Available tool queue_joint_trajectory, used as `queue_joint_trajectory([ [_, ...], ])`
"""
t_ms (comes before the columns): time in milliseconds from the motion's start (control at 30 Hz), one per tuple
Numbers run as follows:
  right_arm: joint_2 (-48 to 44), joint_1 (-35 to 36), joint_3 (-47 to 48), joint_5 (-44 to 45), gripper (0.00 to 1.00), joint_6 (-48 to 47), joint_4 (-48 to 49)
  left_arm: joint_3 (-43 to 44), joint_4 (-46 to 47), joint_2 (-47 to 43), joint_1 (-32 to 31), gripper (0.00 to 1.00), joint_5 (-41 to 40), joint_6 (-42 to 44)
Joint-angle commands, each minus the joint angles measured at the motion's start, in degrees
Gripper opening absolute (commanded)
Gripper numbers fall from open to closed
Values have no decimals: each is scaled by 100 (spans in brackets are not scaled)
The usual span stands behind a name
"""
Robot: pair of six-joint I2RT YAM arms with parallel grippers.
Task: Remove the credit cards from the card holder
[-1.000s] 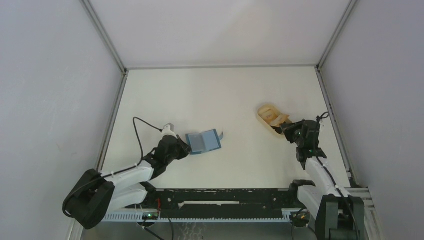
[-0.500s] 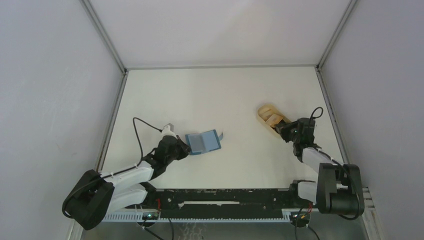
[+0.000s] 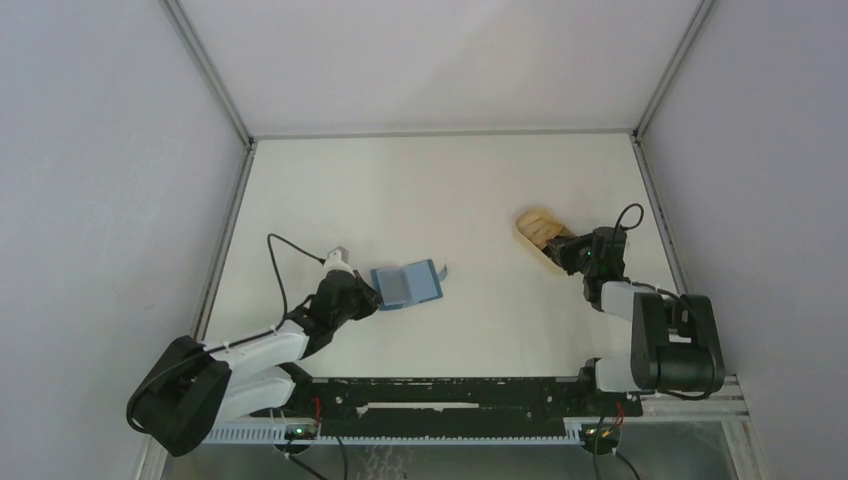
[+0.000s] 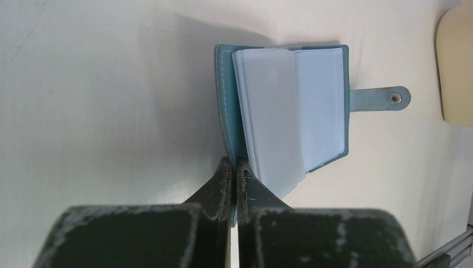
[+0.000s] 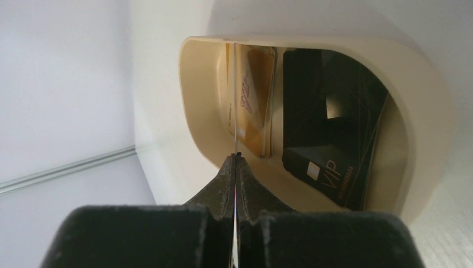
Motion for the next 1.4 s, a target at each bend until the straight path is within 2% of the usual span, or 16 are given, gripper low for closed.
queue_joint_trajectory([
  [0, 262, 53, 311, -112, 0, 181, 553, 92, -492, 69, -26, 0, -36, 238],
  [633, 980, 467, 842, -188, 0, 34, 580, -48, -616, -253, -30, 0, -101, 230],
  [800, 1104, 467, 1051, -423, 4, -128, 380, -57, -634, -256, -27, 0, -94, 264],
  [1000, 1099, 469, 1245, -606, 19, -377, 6, -81, -659, -329, -27, 0, -90, 267],
  [1233, 865, 546, 1498, -732, 52, -820, -729, -82, -700, -420, -30, 0, -90, 255],
  [1367, 653, 753, 1714, -495, 64, -1094, -1152, -75, -696, -409, -30, 0, -79, 247],
])
